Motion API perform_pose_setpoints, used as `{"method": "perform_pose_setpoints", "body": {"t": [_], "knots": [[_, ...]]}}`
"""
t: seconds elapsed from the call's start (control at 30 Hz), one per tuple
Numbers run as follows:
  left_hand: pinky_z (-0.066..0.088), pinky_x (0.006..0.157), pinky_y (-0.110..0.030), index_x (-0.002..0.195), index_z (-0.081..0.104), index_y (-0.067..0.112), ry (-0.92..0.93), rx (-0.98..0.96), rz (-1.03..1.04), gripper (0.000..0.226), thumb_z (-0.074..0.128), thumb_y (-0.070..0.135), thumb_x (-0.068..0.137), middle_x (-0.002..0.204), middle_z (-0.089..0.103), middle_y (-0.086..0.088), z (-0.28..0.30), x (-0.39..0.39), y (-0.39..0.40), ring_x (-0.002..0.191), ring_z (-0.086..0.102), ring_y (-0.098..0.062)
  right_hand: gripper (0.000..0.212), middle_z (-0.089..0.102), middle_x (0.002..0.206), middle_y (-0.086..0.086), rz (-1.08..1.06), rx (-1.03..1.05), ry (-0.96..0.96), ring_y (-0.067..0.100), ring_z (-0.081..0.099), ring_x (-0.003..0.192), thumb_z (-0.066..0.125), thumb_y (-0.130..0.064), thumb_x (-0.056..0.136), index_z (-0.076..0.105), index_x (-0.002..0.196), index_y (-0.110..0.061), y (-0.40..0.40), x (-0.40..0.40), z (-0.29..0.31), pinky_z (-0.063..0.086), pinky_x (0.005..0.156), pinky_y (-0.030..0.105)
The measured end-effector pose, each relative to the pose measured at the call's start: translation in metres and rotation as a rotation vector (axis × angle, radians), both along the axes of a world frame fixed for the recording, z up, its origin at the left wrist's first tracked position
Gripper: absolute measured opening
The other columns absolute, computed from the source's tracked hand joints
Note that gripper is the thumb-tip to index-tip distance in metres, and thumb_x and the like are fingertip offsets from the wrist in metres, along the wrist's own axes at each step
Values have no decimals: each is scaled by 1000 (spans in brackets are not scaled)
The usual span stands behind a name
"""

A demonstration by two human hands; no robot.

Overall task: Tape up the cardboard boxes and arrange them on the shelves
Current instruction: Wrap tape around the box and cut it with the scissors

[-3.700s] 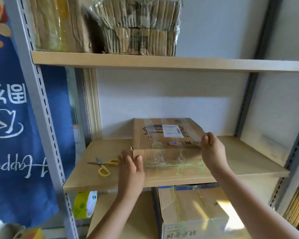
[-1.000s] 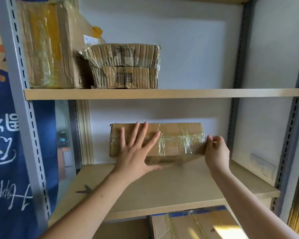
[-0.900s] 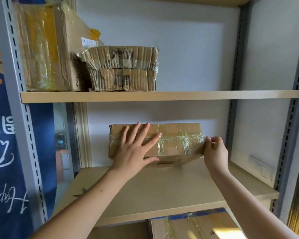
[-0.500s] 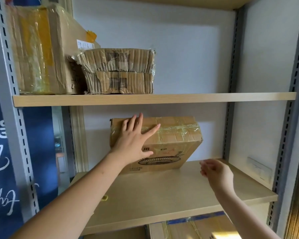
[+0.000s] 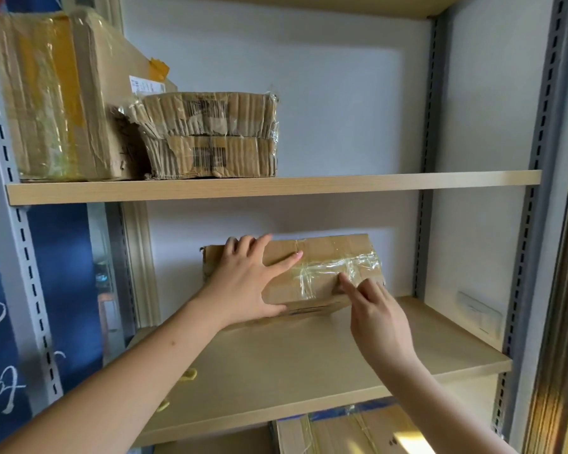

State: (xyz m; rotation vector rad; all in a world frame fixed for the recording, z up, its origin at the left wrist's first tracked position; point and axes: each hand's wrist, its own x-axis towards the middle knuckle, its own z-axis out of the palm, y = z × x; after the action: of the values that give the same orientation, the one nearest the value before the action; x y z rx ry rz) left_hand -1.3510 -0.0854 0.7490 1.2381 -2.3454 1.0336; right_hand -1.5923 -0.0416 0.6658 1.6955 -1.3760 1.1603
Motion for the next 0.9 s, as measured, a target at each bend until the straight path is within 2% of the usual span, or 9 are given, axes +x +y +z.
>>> {"method": "perform_pose_setpoints", "body": {"t": [0.13, 0.2, 0.27, 0.33, 0.47, 0.53, 0.63, 0.77, 0.9], "knots": [[30, 100, -52, 149, 16, 52, 12, -37, -30, 91, 46, 82, 68, 144, 36, -12, -20, -2, 5, 124, 37, -35, 64, 48, 71, 3, -6, 28, -51, 24, 46, 57, 70, 15, 66, 66, 125, -8, 3, 1, -27, 30, 46, 26], [32, 99, -50, 151, 12, 49, 15, -34, -49, 94, 43, 85, 70, 142, 38, -10, -29, -2, 10, 123, 38, -33, 52, 50, 72, 1, 37, 49, -82, 24, 48, 59, 65, 14, 72, 70, 118, -10, 8, 0, -33, 36, 44, 27], [33, 104, -48, 152, -7, 44, 17, 127, -29, 101, 33, 91, 72, 145, 37, -7, -43, 0, 16, 127, 38, -29, 35, 54, 79, 1, 86, 81, -161, 25, 53, 65, 60, 12, 79, 69, 106, -10, 15, -2, -36, 44, 45, 31], [29, 114, -48, 150, -20, 42, 35, 368, 38, 101, 24, 90, 72, 154, 34, -3, -63, 3, 20, 137, 37, -26, 28, 57, 85, 3, 137, 90, -259, 26, 56, 74, 54, 9, 86, 64, 106, -7, 21, -6, -40, 48, 53, 35], [16, 120, -46, 154, 1, 40, 158, 448, 100, 85, 18, 83, 83, 162, 15, 9, -102, 13, 19, 149, 17, -17, 21, 57, 86, -3, 186, 93, -440, 20, 54, 80, 50, -1, 95, 62, 111, -8, 26, -9, -53, 46, 67, 32], [17, 120, -44, 154, 8, 42, 193, 431, 90, 79, 19, 80, 86, 162, 13, 11, -107, 15, 17, 150, 14, -14, 19, 58, 84, -6, 181, 132, -501, 17, 56, 75, 56, 0, 93, 65, 106, -12, 23, -9, -58, 47, 68, 28], [18, 120, -42, 152, 19, 45, 254, 421, 80, 72, 22, 77, 87, 161, 16, 13, -109, 10, 20, 149, 17, -14, 21, 61, 84, -8, 226, 167, -556, 10, 61, 73, 64, 4, 87, 68, 96, -14, 24, -1, -60, 41, 70, 5], [21, 119, -38, 150, 28, 40, 283, 356, 99, 68, 27, 71, 90, 159, 25, 12, -113, 5, 26, 147, 24, -15, 16, 60, 85, -13, 346, 230, -490, 1, 58, 76, 67, 1, 87, 69, 89, -15, 33, 27, -61, 41, 70, 4], [22, 119, -33, 147, 38, 37, 410, 417, -37, 53, 37, 57, 97, 155, 34, 13, -111, 19, 25, 144, 31, -11, 9, 59, 94, -15, 508, 435, -262, 2, 59, 80, 63, -11, 94, 67, 97, -19, 40, 54, -89, 48, 68, 15]]}}
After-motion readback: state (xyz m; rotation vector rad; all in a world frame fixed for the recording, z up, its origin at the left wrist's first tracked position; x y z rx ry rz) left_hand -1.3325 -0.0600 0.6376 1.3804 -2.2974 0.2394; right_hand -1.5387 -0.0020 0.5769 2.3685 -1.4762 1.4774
